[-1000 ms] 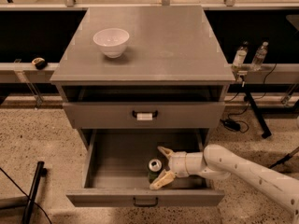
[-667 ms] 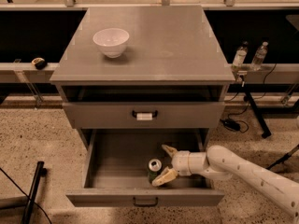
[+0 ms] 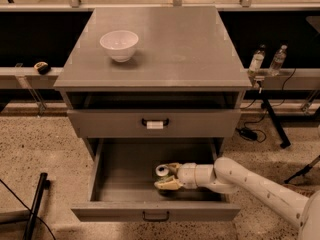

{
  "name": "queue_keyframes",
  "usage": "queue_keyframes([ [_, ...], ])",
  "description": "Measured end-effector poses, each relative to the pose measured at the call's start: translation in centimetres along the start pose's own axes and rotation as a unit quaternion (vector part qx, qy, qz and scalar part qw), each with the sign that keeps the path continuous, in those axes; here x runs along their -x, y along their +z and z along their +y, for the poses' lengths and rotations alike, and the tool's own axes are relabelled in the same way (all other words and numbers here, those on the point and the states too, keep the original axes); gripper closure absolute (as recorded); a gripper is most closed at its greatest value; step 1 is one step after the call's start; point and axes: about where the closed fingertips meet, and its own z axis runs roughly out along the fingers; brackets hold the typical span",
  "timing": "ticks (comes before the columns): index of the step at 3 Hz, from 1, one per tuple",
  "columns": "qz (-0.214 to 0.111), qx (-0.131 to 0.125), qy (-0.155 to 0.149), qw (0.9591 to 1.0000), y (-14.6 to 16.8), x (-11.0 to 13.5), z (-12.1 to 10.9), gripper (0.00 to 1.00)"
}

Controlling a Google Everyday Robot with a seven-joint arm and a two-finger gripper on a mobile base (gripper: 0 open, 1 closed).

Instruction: Pick green can from middle drawer and place on counter

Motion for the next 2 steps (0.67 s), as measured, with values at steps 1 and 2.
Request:
queue_keyframes([
  [1,-0.055,0.026,-0.017,0.998,1.4,1.3,0.8,0.73],
  [2,-0.139,0.032,-0.045,0.9888,-1.3,5.3,0.8,0.96],
])
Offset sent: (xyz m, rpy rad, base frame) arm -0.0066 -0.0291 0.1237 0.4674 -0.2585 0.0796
